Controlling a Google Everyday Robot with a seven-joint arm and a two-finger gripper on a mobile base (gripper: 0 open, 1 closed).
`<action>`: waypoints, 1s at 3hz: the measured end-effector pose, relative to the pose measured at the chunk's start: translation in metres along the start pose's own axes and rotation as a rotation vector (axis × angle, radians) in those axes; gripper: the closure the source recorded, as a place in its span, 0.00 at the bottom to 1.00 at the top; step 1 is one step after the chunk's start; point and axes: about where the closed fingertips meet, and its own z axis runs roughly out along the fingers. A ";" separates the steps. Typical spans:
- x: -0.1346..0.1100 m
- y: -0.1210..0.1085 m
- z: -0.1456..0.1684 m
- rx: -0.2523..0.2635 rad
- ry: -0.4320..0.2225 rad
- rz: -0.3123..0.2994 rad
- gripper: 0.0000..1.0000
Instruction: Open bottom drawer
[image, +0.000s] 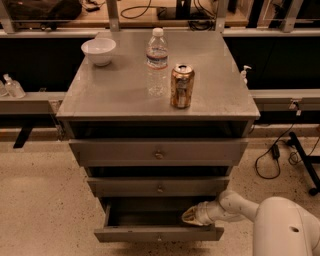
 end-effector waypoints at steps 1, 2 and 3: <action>0.002 0.006 0.015 -0.014 -0.022 -0.032 1.00; 0.008 0.007 0.020 -0.024 -0.041 -0.074 1.00; 0.010 0.004 0.018 -0.031 -0.056 -0.120 1.00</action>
Offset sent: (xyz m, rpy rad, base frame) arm 0.0002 0.0010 -0.0258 0.0417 -0.0707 0.1182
